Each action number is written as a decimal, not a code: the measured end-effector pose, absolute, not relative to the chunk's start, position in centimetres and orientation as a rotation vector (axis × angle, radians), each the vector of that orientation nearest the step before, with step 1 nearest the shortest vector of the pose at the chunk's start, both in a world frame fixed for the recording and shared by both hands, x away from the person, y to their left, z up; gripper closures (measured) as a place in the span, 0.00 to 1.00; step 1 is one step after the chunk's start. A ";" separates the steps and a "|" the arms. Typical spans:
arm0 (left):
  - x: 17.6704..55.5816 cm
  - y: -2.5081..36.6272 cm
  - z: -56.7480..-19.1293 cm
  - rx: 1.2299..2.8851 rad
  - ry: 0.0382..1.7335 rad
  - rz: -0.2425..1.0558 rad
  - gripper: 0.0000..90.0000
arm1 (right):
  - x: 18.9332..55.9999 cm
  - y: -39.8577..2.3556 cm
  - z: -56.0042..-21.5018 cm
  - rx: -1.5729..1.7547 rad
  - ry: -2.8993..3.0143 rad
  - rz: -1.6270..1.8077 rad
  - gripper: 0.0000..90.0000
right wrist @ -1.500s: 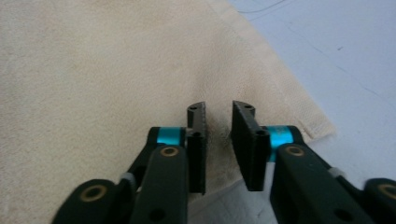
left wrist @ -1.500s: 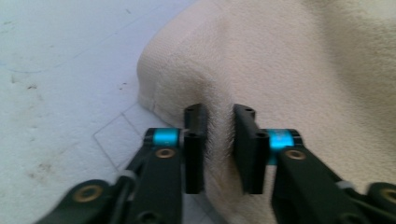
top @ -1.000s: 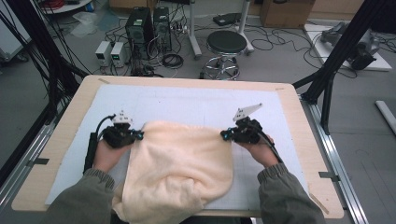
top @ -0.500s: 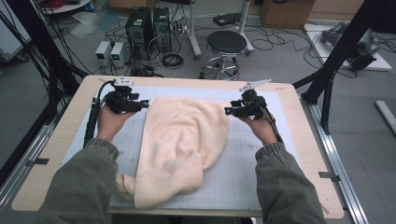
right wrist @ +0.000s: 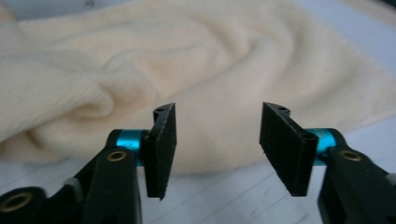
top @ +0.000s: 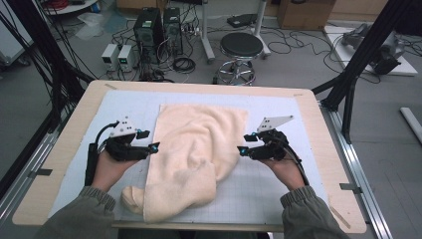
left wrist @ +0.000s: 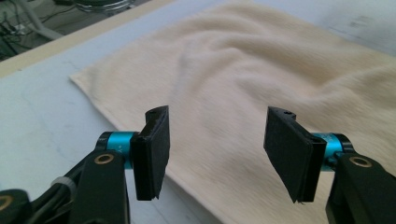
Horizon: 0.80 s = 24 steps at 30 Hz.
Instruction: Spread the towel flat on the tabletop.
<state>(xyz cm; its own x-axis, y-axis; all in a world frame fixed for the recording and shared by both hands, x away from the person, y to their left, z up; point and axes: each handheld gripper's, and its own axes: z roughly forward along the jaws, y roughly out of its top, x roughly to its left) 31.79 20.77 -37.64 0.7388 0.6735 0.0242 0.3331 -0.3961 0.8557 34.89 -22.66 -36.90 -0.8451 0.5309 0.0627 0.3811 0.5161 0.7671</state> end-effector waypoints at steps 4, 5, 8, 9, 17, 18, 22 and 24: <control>29.4 20.5 -37.8 2.005 0.722 0.418 0.43 | 32.9 -22.2 -37.0 0.717 2.552 1.272 0.51; 28.9 20.4 -37.8 2.002 0.713 0.413 0.43 | 32.6 -22.0 -37.2 0.712 2.560 1.270 0.51; 27.3 20.1 -37.8 2.005 0.673 0.389 0.41 | 31.3 -21.8 -38.3 0.695 2.570 1.289 0.50; 26.9 19.9 -38.0 2.010 0.658 0.376 0.40 | 31.0 -21.7 -38.7 0.694 2.581 1.286 0.50; 25.3 18.9 -40.9 2.128 0.591 0.255 0.40 | 29.9 -19.8 -42.3 0.646 2.671 1.249 0.49; 25.5 18.8 -41.3 2.144 0.588 0.228 0.43 | 30.0 -19.4 -42.5 0.630 2.673 1.236 0.49; 26.3 18.2 -42.3 2.183 0.577 0.109 0.59 | 30.9 -17.9 -43.3 0.615 2.685 1.207 0.54; 26.6 18.0 -42.4 2.200 0.558 0.085 0.68 | 31.4 -17.3 -43.7 0.617 2.697 1.178 0.57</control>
